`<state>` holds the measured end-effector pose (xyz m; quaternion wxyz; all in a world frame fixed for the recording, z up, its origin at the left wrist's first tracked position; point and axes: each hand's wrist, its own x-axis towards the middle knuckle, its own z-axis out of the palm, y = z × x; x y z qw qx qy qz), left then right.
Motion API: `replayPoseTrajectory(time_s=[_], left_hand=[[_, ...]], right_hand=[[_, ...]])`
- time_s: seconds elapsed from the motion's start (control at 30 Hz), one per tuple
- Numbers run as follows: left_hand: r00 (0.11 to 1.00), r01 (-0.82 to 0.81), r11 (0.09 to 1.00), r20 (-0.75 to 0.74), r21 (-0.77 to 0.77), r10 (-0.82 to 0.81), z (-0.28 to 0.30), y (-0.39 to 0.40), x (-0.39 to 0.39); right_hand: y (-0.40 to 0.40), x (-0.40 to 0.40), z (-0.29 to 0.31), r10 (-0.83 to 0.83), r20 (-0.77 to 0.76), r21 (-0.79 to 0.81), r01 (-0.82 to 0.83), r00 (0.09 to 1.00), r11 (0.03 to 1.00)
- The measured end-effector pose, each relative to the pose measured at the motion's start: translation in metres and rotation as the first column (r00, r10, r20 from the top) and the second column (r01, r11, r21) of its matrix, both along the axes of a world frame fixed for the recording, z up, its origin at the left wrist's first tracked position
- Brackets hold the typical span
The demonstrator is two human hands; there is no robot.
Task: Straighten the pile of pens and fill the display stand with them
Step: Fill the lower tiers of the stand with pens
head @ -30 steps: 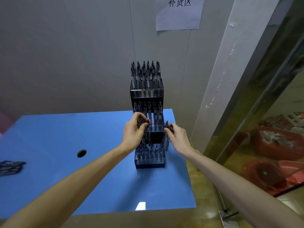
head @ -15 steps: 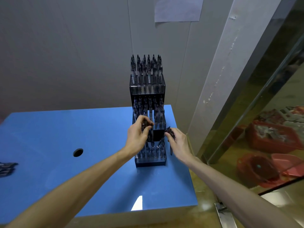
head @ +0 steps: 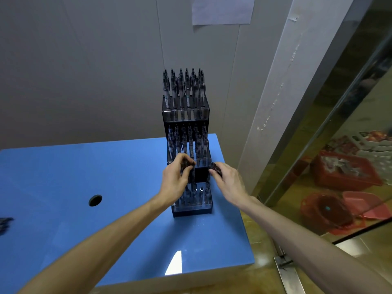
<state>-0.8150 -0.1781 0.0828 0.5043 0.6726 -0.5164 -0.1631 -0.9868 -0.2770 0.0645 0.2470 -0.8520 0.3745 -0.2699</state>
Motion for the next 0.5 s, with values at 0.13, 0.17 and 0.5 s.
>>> replayPoseTrajectory(time_s=[0.13, 0.17, 0.5], left_hand=[[1.0, -0.004, 0.999, -0.009, 0.032, 0.004, -0.009, 0.003, 0.001], [1.0, -0.008, 0.999, -0.015, 0.037, 0.009, -0.011, 0.004, 0.001], [0.999, 0.036, 0.992, -0.011, 0.118, -0.035, -0.013, 0.006, 0.001]], right_hand=[[-0.001, -0.003, 0.0, -0.017, -0.028, 0.001, 0.017, 0.999, 1.0], [-0.002, -0.004, 0.001, -0.013, -0.038, 0.001, 0.013, 0.999, 1.0], [-0.009, -0.001, 0.013, -0.027, -0.08, 0.066, 0.033, 0.996, 0.997]])
